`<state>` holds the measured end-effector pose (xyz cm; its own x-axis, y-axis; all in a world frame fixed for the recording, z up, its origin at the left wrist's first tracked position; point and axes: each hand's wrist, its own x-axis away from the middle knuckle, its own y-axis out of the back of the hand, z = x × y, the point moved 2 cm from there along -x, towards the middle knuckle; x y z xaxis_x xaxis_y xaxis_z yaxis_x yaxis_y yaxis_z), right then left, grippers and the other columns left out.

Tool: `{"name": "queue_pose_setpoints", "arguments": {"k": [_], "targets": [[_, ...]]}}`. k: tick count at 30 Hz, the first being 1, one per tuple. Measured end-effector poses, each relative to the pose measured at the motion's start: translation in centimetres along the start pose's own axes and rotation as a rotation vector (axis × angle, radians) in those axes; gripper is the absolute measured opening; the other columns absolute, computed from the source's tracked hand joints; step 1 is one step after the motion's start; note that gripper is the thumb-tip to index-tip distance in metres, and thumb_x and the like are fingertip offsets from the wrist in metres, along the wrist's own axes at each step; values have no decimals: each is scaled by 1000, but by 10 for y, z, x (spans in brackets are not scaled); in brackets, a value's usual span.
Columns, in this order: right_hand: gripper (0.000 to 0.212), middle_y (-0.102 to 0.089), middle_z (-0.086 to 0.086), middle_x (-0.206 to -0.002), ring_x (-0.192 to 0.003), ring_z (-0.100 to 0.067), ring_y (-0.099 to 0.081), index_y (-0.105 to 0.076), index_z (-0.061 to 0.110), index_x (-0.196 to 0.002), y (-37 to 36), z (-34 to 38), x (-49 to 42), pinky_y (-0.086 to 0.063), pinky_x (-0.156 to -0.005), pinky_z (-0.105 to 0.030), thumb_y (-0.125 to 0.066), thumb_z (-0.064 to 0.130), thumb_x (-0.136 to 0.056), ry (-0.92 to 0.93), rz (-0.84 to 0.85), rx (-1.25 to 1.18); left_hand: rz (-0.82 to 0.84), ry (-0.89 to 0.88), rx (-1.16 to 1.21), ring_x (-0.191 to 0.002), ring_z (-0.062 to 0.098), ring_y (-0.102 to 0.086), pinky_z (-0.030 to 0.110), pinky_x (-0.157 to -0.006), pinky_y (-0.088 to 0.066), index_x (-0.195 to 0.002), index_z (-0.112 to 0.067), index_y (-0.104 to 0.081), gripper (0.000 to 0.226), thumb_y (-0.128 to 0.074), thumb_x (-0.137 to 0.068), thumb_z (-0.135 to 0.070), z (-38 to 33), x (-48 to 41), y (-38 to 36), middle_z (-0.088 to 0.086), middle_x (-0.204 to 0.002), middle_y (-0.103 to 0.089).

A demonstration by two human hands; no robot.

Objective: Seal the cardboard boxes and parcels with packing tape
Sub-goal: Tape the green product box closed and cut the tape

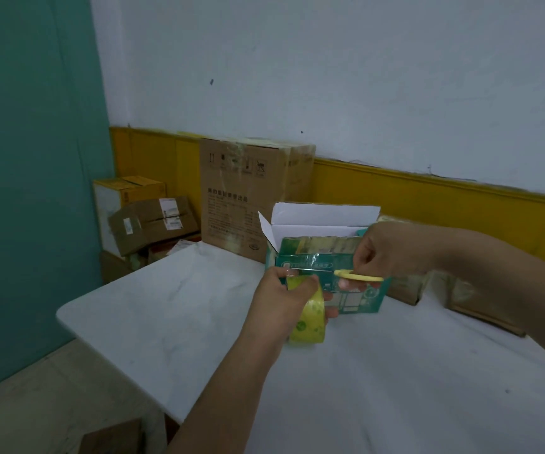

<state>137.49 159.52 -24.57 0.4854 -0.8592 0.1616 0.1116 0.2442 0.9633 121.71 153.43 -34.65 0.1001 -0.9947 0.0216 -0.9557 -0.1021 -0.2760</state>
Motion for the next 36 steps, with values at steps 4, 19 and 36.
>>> {"name": "queue_pose_setpoints", "arguments": {"k": [4,19,36], "targets": [[55,-72,6,-68,-58,-2,-50,-76,22,-70,3,8,2,-40,-57,-20,-65,74,-55,48,-24,4,-2,17,0,-65,29,-74,34,-54,-60,-98,-13,-54,11,-64,-95,-8,1,-1,0,12,-80,-76],[17,-59,11,-77,-71,-3,-54,-58,28,-81,-98,-43,52,-42,-62,-18,-66,40,-89,-117,-55,219,24,31,82,-69,31,-73,34,-62,-61,-119,-10,-48,24,-54,-97,-3,15,12,16,18,-86,-76],[19,-65,10,-62,-53,7,-58,-67,25,-71,-105,95,39,-38,-48,-5,-70,19,-88,44,-532,-409,112,-66,-310,-63,28,-71,36,-63,-60,-127,-12,-46,28,-49,-100,-4,-9,99,54,8,-85,-77]]}}
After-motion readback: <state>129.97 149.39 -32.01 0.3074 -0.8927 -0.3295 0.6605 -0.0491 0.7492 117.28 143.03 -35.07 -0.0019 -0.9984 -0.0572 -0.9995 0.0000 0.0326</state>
